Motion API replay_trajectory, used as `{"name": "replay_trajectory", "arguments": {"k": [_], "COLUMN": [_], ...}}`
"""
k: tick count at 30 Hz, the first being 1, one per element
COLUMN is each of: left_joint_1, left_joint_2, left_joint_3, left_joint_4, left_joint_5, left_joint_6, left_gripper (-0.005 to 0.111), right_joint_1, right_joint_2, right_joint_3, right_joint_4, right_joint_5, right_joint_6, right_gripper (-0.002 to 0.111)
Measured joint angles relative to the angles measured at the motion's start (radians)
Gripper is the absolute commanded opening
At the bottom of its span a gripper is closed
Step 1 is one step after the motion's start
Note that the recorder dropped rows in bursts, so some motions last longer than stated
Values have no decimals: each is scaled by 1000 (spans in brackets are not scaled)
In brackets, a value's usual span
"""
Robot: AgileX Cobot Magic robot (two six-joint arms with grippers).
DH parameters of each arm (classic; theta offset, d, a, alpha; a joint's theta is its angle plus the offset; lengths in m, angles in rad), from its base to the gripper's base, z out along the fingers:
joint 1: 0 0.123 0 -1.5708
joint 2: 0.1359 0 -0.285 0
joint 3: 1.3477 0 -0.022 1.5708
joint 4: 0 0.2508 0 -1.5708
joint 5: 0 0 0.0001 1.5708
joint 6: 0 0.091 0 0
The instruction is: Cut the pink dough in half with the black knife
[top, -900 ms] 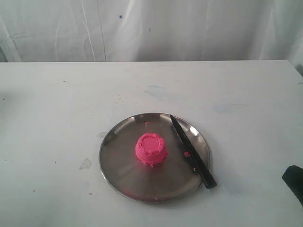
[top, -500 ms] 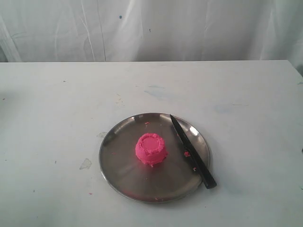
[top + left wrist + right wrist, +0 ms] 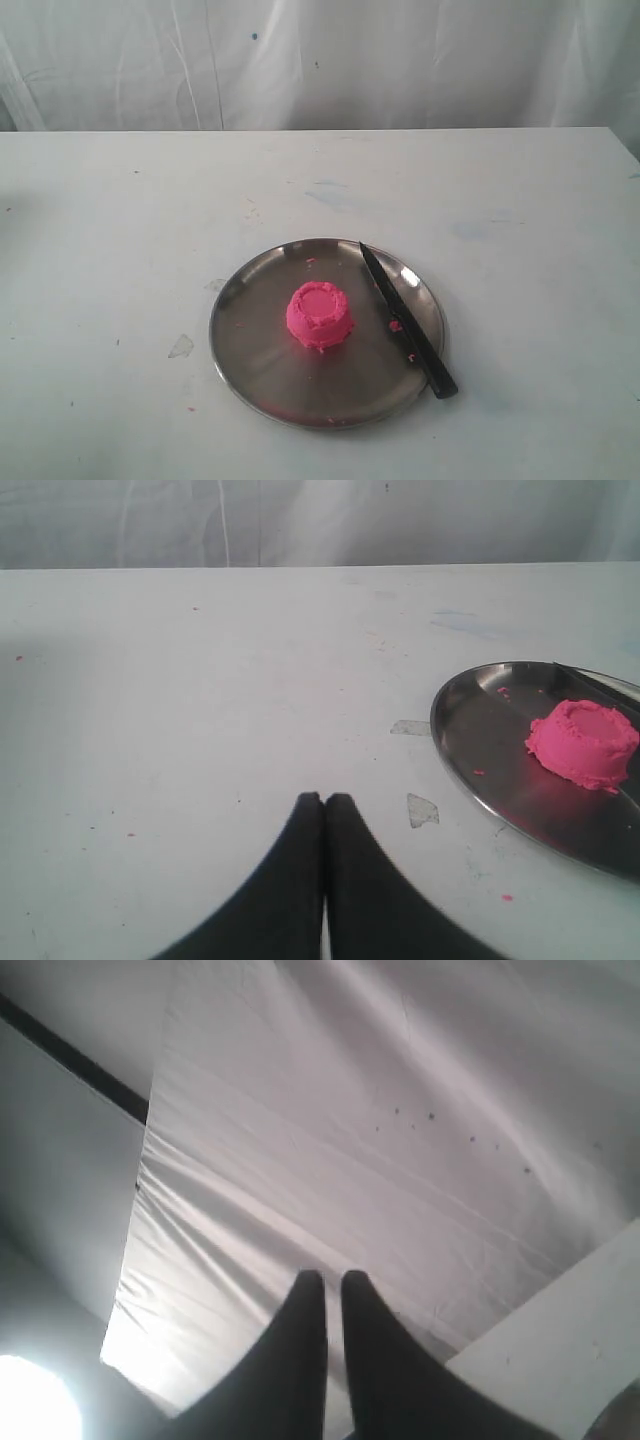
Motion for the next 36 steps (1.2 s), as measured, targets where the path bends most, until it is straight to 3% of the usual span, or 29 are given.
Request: {"name": "replay_trajectory", "arguments": {"k": [5,9,18,27,36], "left_joint_1": [0,0,0,0,0], "left_joint_2": [0,0,0,0,0], "left_joint_3": [0,0,0,0,0], "left_joint_4": [0,0,0,0,0], "left_joint_5": [0,0,0,0,0], "left_joint_6": [0,0,0,0,0], "left_gripper": [0,0,0,0,0], "right_joint_1": [38,89,217,222,222], "right_joint_2": [-2,21,165,208,208], "right_joint_3": [-156,-274,-485,-501,-504], "right_joint_4": [-201,-236,-246,-491,-525], "right_joint_5": [202,332,701,548,496], "right_joint_6": [182,166,-162,-182,-186], "right_gripper": [40,41,41,41,41]}}
